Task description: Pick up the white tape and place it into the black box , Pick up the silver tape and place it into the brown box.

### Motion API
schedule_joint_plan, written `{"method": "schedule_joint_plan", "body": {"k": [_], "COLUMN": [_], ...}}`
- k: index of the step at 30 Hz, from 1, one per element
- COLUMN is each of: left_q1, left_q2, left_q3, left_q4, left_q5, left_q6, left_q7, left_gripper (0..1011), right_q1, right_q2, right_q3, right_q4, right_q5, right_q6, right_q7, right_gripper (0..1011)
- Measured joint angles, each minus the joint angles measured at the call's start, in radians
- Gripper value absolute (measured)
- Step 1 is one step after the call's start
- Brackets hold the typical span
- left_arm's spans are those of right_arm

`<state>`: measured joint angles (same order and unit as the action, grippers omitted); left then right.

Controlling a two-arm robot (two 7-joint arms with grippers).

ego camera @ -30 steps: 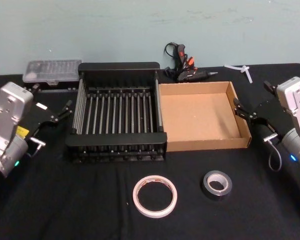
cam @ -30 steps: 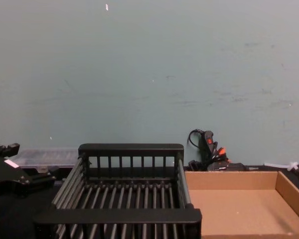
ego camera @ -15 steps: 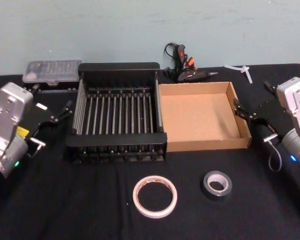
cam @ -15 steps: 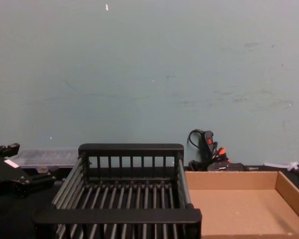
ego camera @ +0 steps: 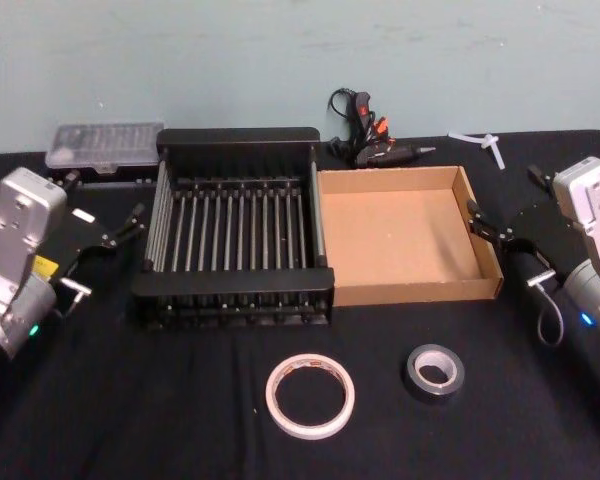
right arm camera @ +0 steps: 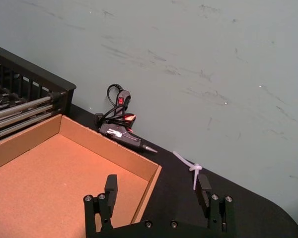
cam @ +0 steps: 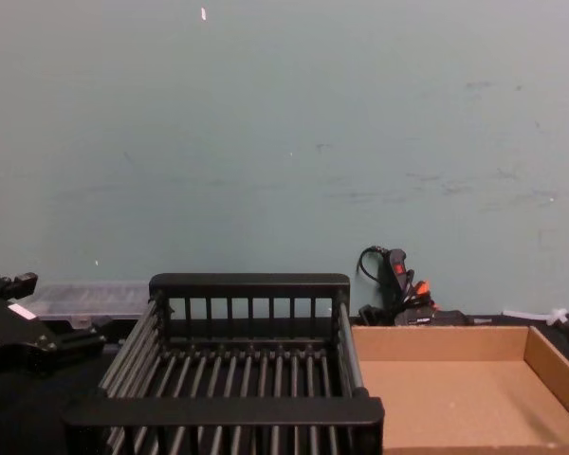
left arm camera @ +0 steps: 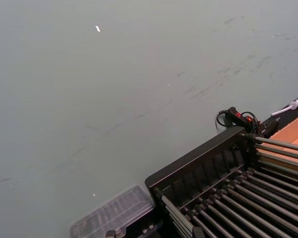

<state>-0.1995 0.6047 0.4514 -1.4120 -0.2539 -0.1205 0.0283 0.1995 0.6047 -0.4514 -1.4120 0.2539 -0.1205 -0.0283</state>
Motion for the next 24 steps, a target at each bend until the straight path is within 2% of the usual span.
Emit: {"method": "schedule_joint_plan", "body": {"k": [20,24], "left_q1": [0.0,0.0], "left_q2": [0.0,0.0], "left_q3": [0.0,0.0], "left_q4": [0.0,0.0], "left_q5": [0.0,0.0], "left_q6": [0.0,0.0], "left_q7": [0.0,0.0], "left_gripper": [1001,1001], "right_q1": [0.0,-0.005], "right_q2": [0.0,-0.006], "right_q3": [0.0,0.01], "right_q4": [0.0,-0.001], "right_q5": [0.0,-0.001], "right_q6": [0.0,0.0], "right_q7": [0.0,0.008], "right_gripper": [1002,1002]}}
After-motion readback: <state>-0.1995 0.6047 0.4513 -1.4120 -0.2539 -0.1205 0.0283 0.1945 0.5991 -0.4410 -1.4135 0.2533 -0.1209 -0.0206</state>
